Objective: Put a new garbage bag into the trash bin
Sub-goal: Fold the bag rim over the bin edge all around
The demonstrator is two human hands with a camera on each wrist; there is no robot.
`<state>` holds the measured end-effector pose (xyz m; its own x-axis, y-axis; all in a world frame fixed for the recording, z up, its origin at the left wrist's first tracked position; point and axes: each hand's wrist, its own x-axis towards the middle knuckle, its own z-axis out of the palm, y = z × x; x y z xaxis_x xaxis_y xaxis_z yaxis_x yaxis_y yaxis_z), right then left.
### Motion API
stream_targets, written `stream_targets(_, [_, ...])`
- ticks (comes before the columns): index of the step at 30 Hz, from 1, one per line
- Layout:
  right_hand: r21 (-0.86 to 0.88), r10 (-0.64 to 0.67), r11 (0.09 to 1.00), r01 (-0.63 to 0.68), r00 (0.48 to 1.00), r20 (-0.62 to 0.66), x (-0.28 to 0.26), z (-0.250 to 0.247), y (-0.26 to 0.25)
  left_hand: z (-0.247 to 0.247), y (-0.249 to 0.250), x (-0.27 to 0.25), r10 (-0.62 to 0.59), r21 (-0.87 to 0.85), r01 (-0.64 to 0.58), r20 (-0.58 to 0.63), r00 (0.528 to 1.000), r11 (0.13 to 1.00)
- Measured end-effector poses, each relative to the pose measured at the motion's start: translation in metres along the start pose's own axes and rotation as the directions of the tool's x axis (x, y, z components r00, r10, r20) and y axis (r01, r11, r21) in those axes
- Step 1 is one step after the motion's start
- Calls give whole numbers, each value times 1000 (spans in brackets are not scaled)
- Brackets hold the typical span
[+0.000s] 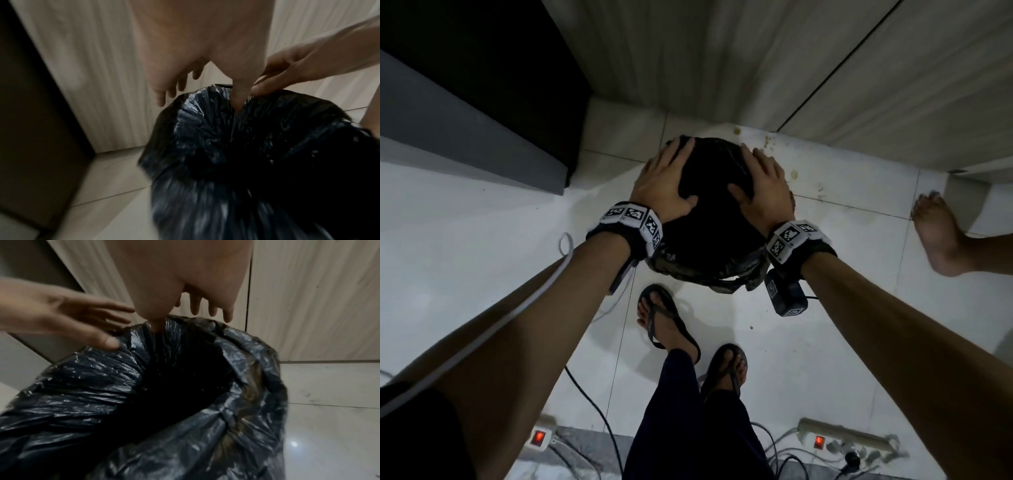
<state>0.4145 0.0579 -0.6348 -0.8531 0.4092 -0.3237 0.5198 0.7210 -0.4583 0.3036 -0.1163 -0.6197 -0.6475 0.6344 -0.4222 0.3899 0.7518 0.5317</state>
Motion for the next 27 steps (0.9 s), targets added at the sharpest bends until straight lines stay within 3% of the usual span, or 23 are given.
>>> stream_targets(5, [25,4,1000,-4,1000,-15,23,21,4,12,5,51,40,18,-40,11,999,999])
stream_targets(10, [137,57,989,-51,998,-37,26,20,20,16,-7,59,-35,-112,20,-136,990,993])
stream_targets(15, [274,115,956,-100,993,-41,8,26,27,29,-31,36,-130,-307,80,-148,980,948])
stream_targets(20, [215,124,968,-126,992,21,-18,37,36,42,-55,3,-272,-500,178,-123,954,848])
stream_targets(27, [165,187,965,-202,977,103,-37,41,29,63,-67,-44,-440,-619,303,-77,895,724])
